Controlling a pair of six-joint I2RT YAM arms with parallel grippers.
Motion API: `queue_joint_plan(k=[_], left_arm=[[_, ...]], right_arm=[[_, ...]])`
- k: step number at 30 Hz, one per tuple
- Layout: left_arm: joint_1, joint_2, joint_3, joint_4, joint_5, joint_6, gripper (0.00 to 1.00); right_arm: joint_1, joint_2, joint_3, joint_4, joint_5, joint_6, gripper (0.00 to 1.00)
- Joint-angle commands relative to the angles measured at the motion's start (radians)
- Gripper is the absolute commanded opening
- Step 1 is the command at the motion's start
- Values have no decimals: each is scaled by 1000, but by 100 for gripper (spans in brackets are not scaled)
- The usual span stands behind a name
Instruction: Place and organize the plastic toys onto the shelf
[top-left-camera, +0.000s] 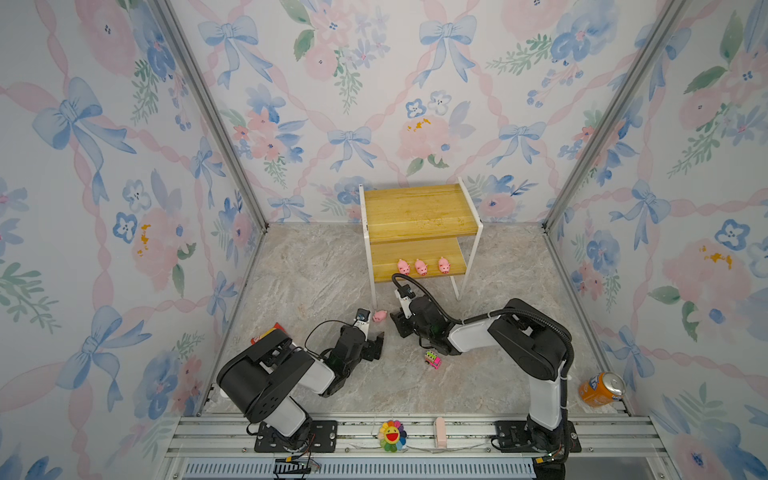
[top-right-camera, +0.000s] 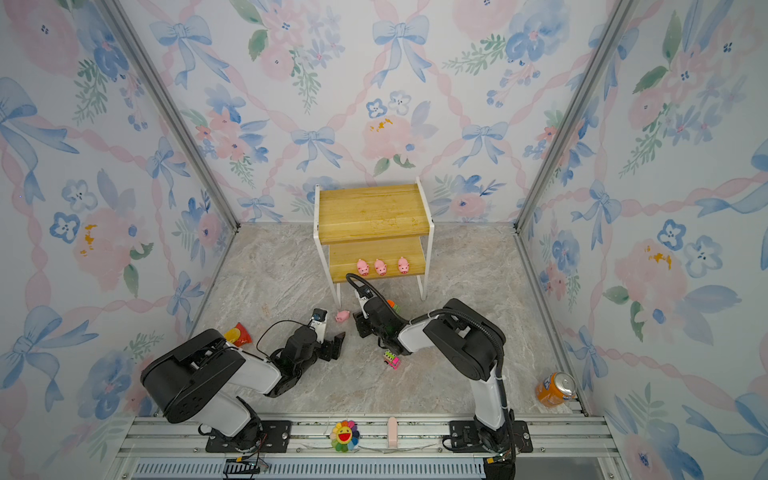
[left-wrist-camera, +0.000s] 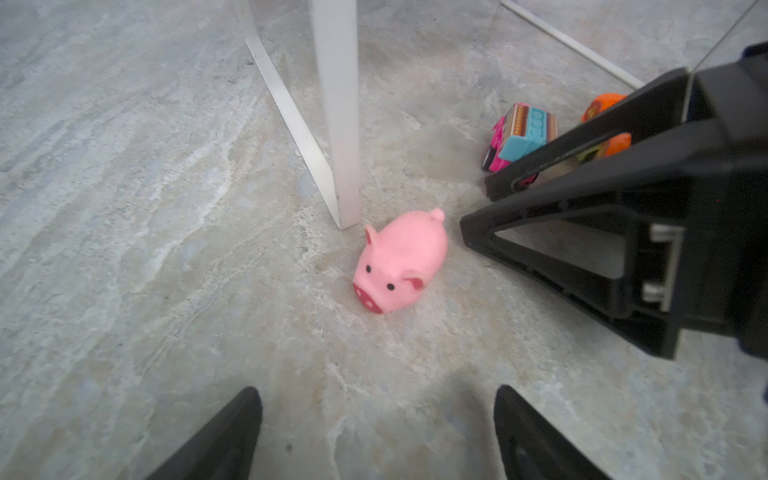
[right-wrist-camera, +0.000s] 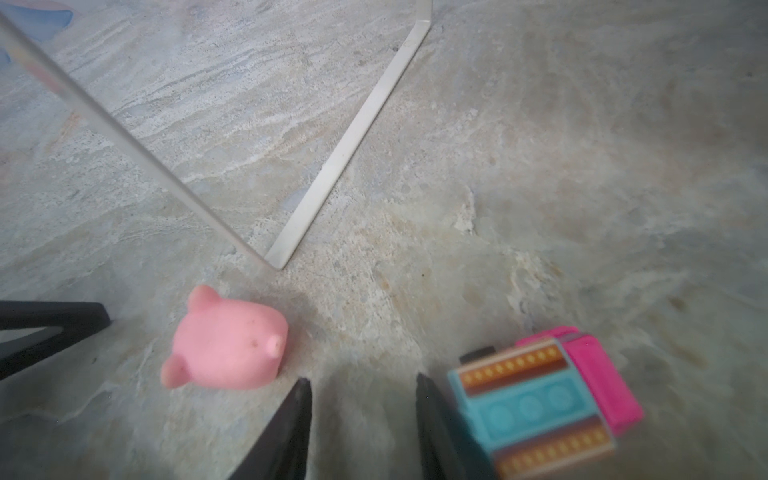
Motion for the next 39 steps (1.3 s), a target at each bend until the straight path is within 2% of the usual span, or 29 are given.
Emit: queue_joint_plan(k=[1,8,19,30,39], left_arm=[[-13,50,3,99,-8,32,87],[-23,117,8,171,-28,55,86],[-32,143,3,221,-67,89,85],[-32,209,6,290,-56,111,76],[-31,236,12,328,-62,149,77]], right_arm=[[-13,24,-20,-25,-24,-25,44],[-21,62,0,-17,-41,-39,45],[-31,104,32,4,-61,-44,46],[-26,114,31,17,-72,-47,46],[-16,125,36,18,-84,-63,47]])
